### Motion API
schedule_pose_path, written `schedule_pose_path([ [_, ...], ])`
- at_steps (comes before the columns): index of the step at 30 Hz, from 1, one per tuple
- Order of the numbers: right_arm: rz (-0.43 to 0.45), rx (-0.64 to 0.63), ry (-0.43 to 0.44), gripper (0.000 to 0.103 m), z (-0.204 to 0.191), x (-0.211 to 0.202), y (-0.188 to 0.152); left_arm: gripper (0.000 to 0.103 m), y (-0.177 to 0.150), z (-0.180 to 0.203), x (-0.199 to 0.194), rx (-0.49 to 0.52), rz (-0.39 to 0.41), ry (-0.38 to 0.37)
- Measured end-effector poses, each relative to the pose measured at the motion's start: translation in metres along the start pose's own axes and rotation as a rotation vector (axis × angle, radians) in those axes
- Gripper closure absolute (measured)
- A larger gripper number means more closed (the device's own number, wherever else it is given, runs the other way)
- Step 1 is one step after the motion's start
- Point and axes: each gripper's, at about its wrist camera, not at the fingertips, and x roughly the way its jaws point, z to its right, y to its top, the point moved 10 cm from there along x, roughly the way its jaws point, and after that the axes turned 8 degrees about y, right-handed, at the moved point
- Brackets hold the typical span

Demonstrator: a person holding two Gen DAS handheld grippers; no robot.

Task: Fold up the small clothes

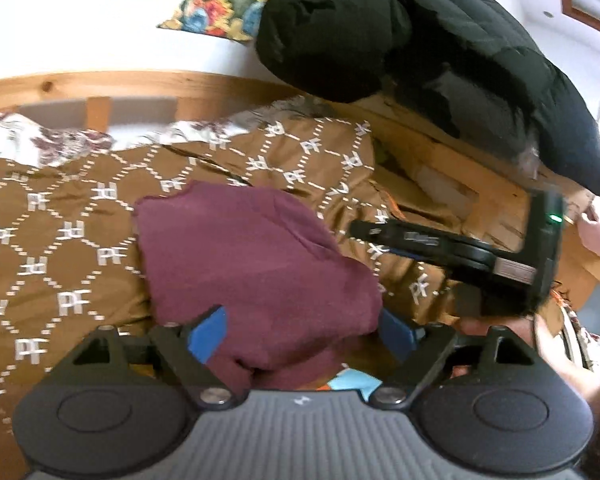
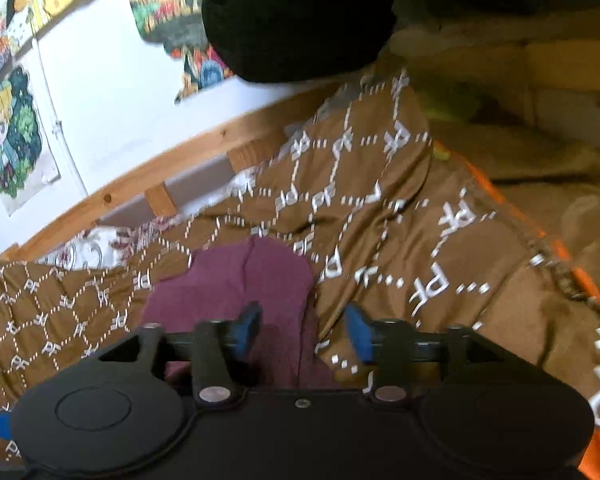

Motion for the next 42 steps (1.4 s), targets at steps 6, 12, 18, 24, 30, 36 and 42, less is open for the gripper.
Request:
schedule_pose_path([
  [6, 0.081, -0.027, 0.040, 0.010, -0.018, -0.030, 0.008, 0.002, 0.001, -0.045, -0.021, -0.161, -0.010, 0.115],
  [12, 0.040, -0.039, 0.048, 0.001, -0.045, -0.043, -0.011, 0.001, -0.017, -0.087, -0.018, -0.356, -0.099, 0.165],
  [18, -0.109, -0.104, -0.106, 0.001, -0.046, -0.033, -0.042, 0.001, -0.038, -0.096, -0.004, -0.415, -0.182, 0.177],
  [24, -0.238, -0.026, -0.197, 0.001, -0.020, -0.022, -0.065, 0.001, -0.051, -0.095, 0.007, -0.382, -0.233, 0.207],
  [30, -0.274, -0.024, -0.216, 0.001, -0.018, -0.016, -0.071, 0.001, -0.051, -0.095, 0.009, -0.371, -0.237, 0.205],
  [36, -0.283, 0.007, -0.208, 0.001, -0.015, -0.014, -0.073, 0.001, -0.053, -0.092, 0.010, -0.365, -0.242, 0.204],
  [42, -0.290, 0.031, -0.205, 0.001, -0.014, -0.018, -0.073, 0.001, -0.049, -0.091, 0.006, -0.401, -0.206, 0.154],
])
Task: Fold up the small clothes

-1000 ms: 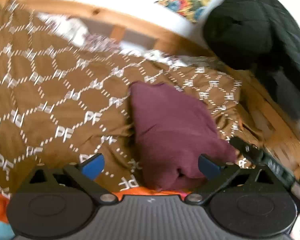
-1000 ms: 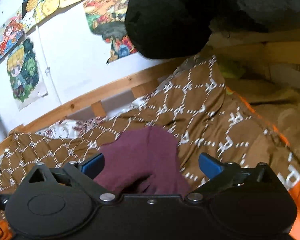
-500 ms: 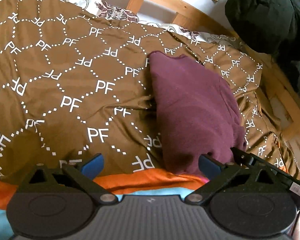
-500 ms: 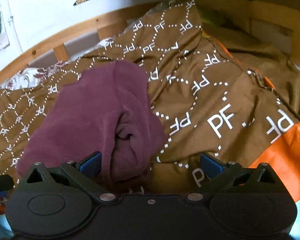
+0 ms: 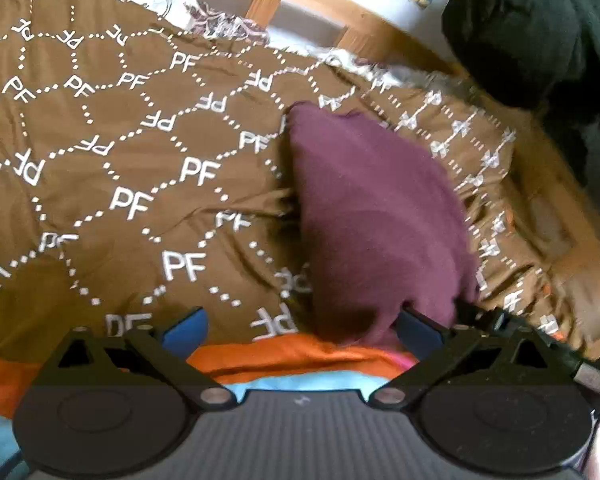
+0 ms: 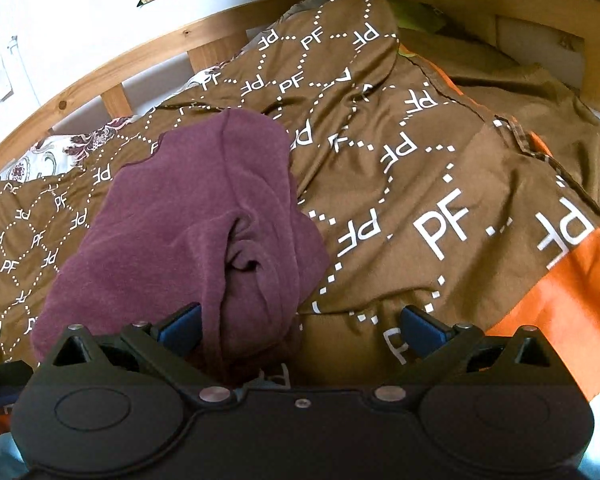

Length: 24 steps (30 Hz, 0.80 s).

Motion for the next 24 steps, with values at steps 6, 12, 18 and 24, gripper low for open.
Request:
schedule_pose_path([
  [6, 0.025, 0.076, 0.020, 0.001, 0.005, -0.017, -0.001, 0.001, 0.009, 0.011, -0.007, -0.014, 0.059, -0.106],
  [12, 0.173, 0.135, 0.078, 0.001, 0.008, -0.042, 0.015, 0.001, 0.017, 0.028, 0.006, -0.020, 0.070, -0.178],
  [18, 0.199, 0.172, 0.131, 0.001, 0.011, -0.037, 0.026, 0.001, 0.014, 0.026, 0.031, -0.055, 0.053, -0.177],
  [24, 0.199, 0.161, 0.298, 0.001, -0.003, -0.018, 0.039, 0.001, 0.009, 0.025, 0.042, -0.057, 0.049, -0.190],
])
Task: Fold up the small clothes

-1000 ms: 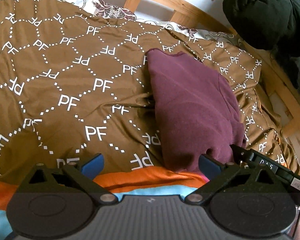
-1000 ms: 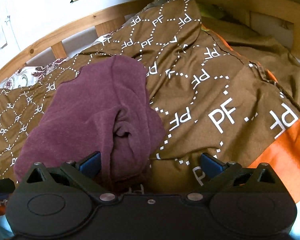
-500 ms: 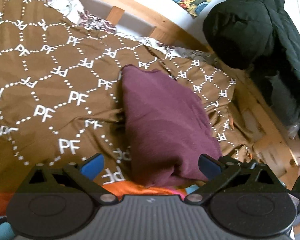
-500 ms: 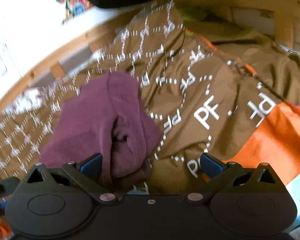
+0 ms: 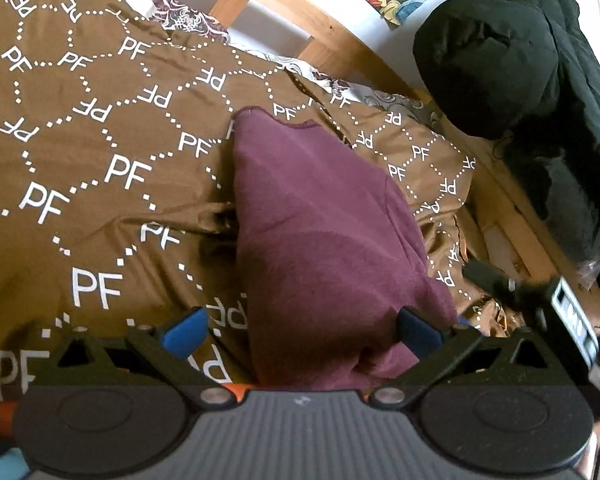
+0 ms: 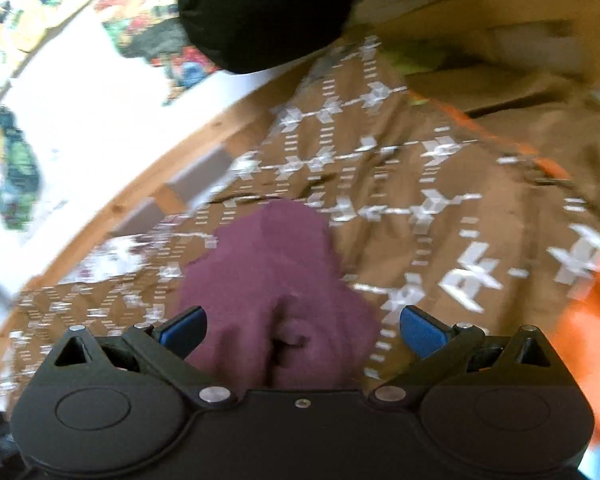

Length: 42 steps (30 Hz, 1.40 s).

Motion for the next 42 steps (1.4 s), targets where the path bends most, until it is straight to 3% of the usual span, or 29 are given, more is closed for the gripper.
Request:
schedule_pose_path([
  [4, -0.001, -0.017, 0.102, 0.001, -0.004, 0.022, 0.017, 0.001, -0.002, -0.001, 0.001, -0.002, -0.005, 0.000],
  [11, -0.013, -0.258, 0.141, 0.001, -0.008, 0.053, 0.035, 0.000, -0.005, -0.004, 0.005, 0.004, -0.011, 0.014],
  [19, -0.065, -0.222, 0.147, 0.001, -0.001, 0.066, 0.024, 0.000, -0.007, -0.002, 0.005, 0.017, -0.004, 0.022],
  [25, -0.148, -0.131, 0.070, 0.001, 0.020, 0.075, 0.007, 0.001, -0.007, -0.003, 0.002, 0.011, -0.006, 0.021],
  [32, -0.142, -0.079, 0.086, 0.000, 0.026, 0.075, 0.001, 0.001, 0.004, 0.013, -0.007, 0.042, 0.045, -0.097],
  [37, -0.099, -0.072, 0.113, 0.001, 0.020, 0.068, 0.007, 0.001, 0.017, 0.010, 0.015, 0.053, 0.016, -0.028],
  [42, -0.028, -0.185, 0.142, 0.001, 0.007, 0.063, 0.026, 0.001, 0.011, 0.004, 0.024, 0.050, -0.013, -0.006],
])
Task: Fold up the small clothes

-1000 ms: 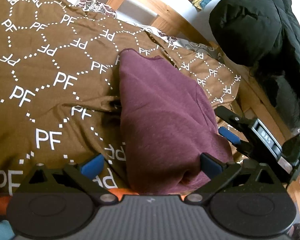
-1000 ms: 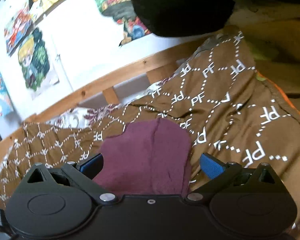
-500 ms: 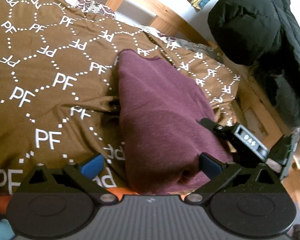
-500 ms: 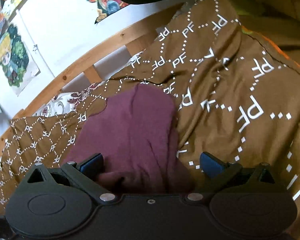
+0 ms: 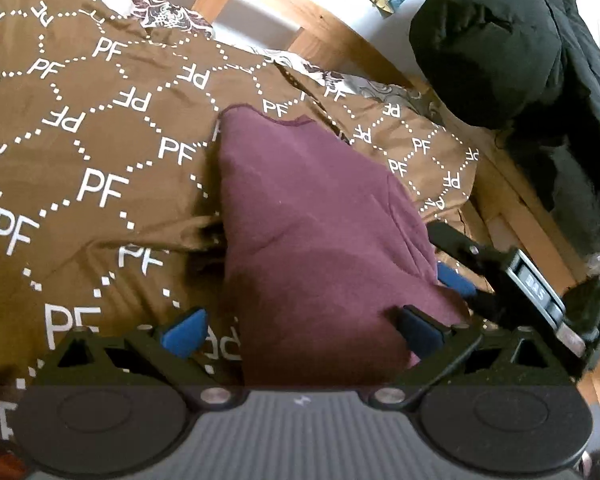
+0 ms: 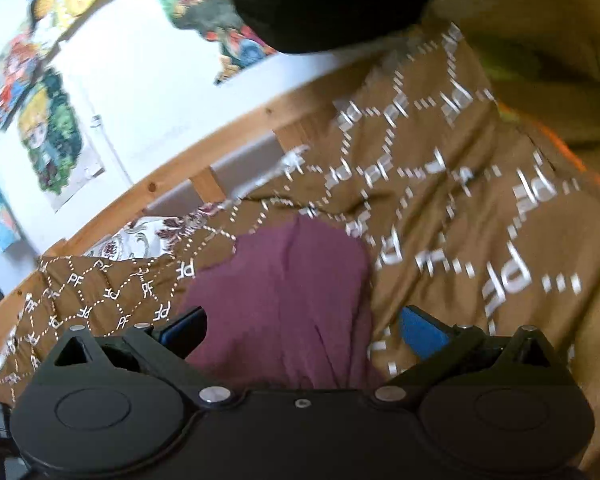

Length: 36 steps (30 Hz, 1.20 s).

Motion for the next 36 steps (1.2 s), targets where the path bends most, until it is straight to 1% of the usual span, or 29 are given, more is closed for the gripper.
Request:
schedule_pose_path([
  [3, -0.022, -0.043, 0.036, 0.001, 0.001, 0.013, 0.006, 0.001, -0.003, -0.001, 0.000, 0.019, 0.004, 0.008],
  [5, -0.058, -0.057, 0.035, 0.001, 0.007, 0.026, 0.005, 0.001, -0.005, -0.001, 0.001, 0.010, 0.000, 0.005],
  [8, -0.118, -0.031, 0.013, 0.000, 0.020, 0.043, -0.001, 0.001, -0.005, -0.002, 0.003, -0.008, -0.016, -0.003],
  [11, -0.119, -0.022, 0.018, 0.000, 0.021, 0.049, -0.003, 0.001, -0.005, -0.005, 0.003, -0.017, -0.028, -0.005],
  [16, -0.124, -0.006, 0.097, 0.001, 0.009, 0.053, -0.004, 0.000, -0.006, -0.006, 0.004, -0.022, -0.039, -0.006],
  [21, -0.150, -0.013, 0.058, 0.001, 0.016, 0.062, -0.010, 0.000, -0.007, -0.006, 0.004, -0.013, -0.034, -0.002],
  [24, -0.164, -0.047, 0.029, 0.001, 0.013, 0.064, -0.014, 0.000, -0.007, -0.006, 0.004, -0.015, -0.031, -0.002],
  [36, -0.144, -0.088, -0.005, 0.001, 0.011, 0.064, -0.021, 0.000, -0.007, -0.006, 0.004, -0.016, -0.030, -0.002],
])
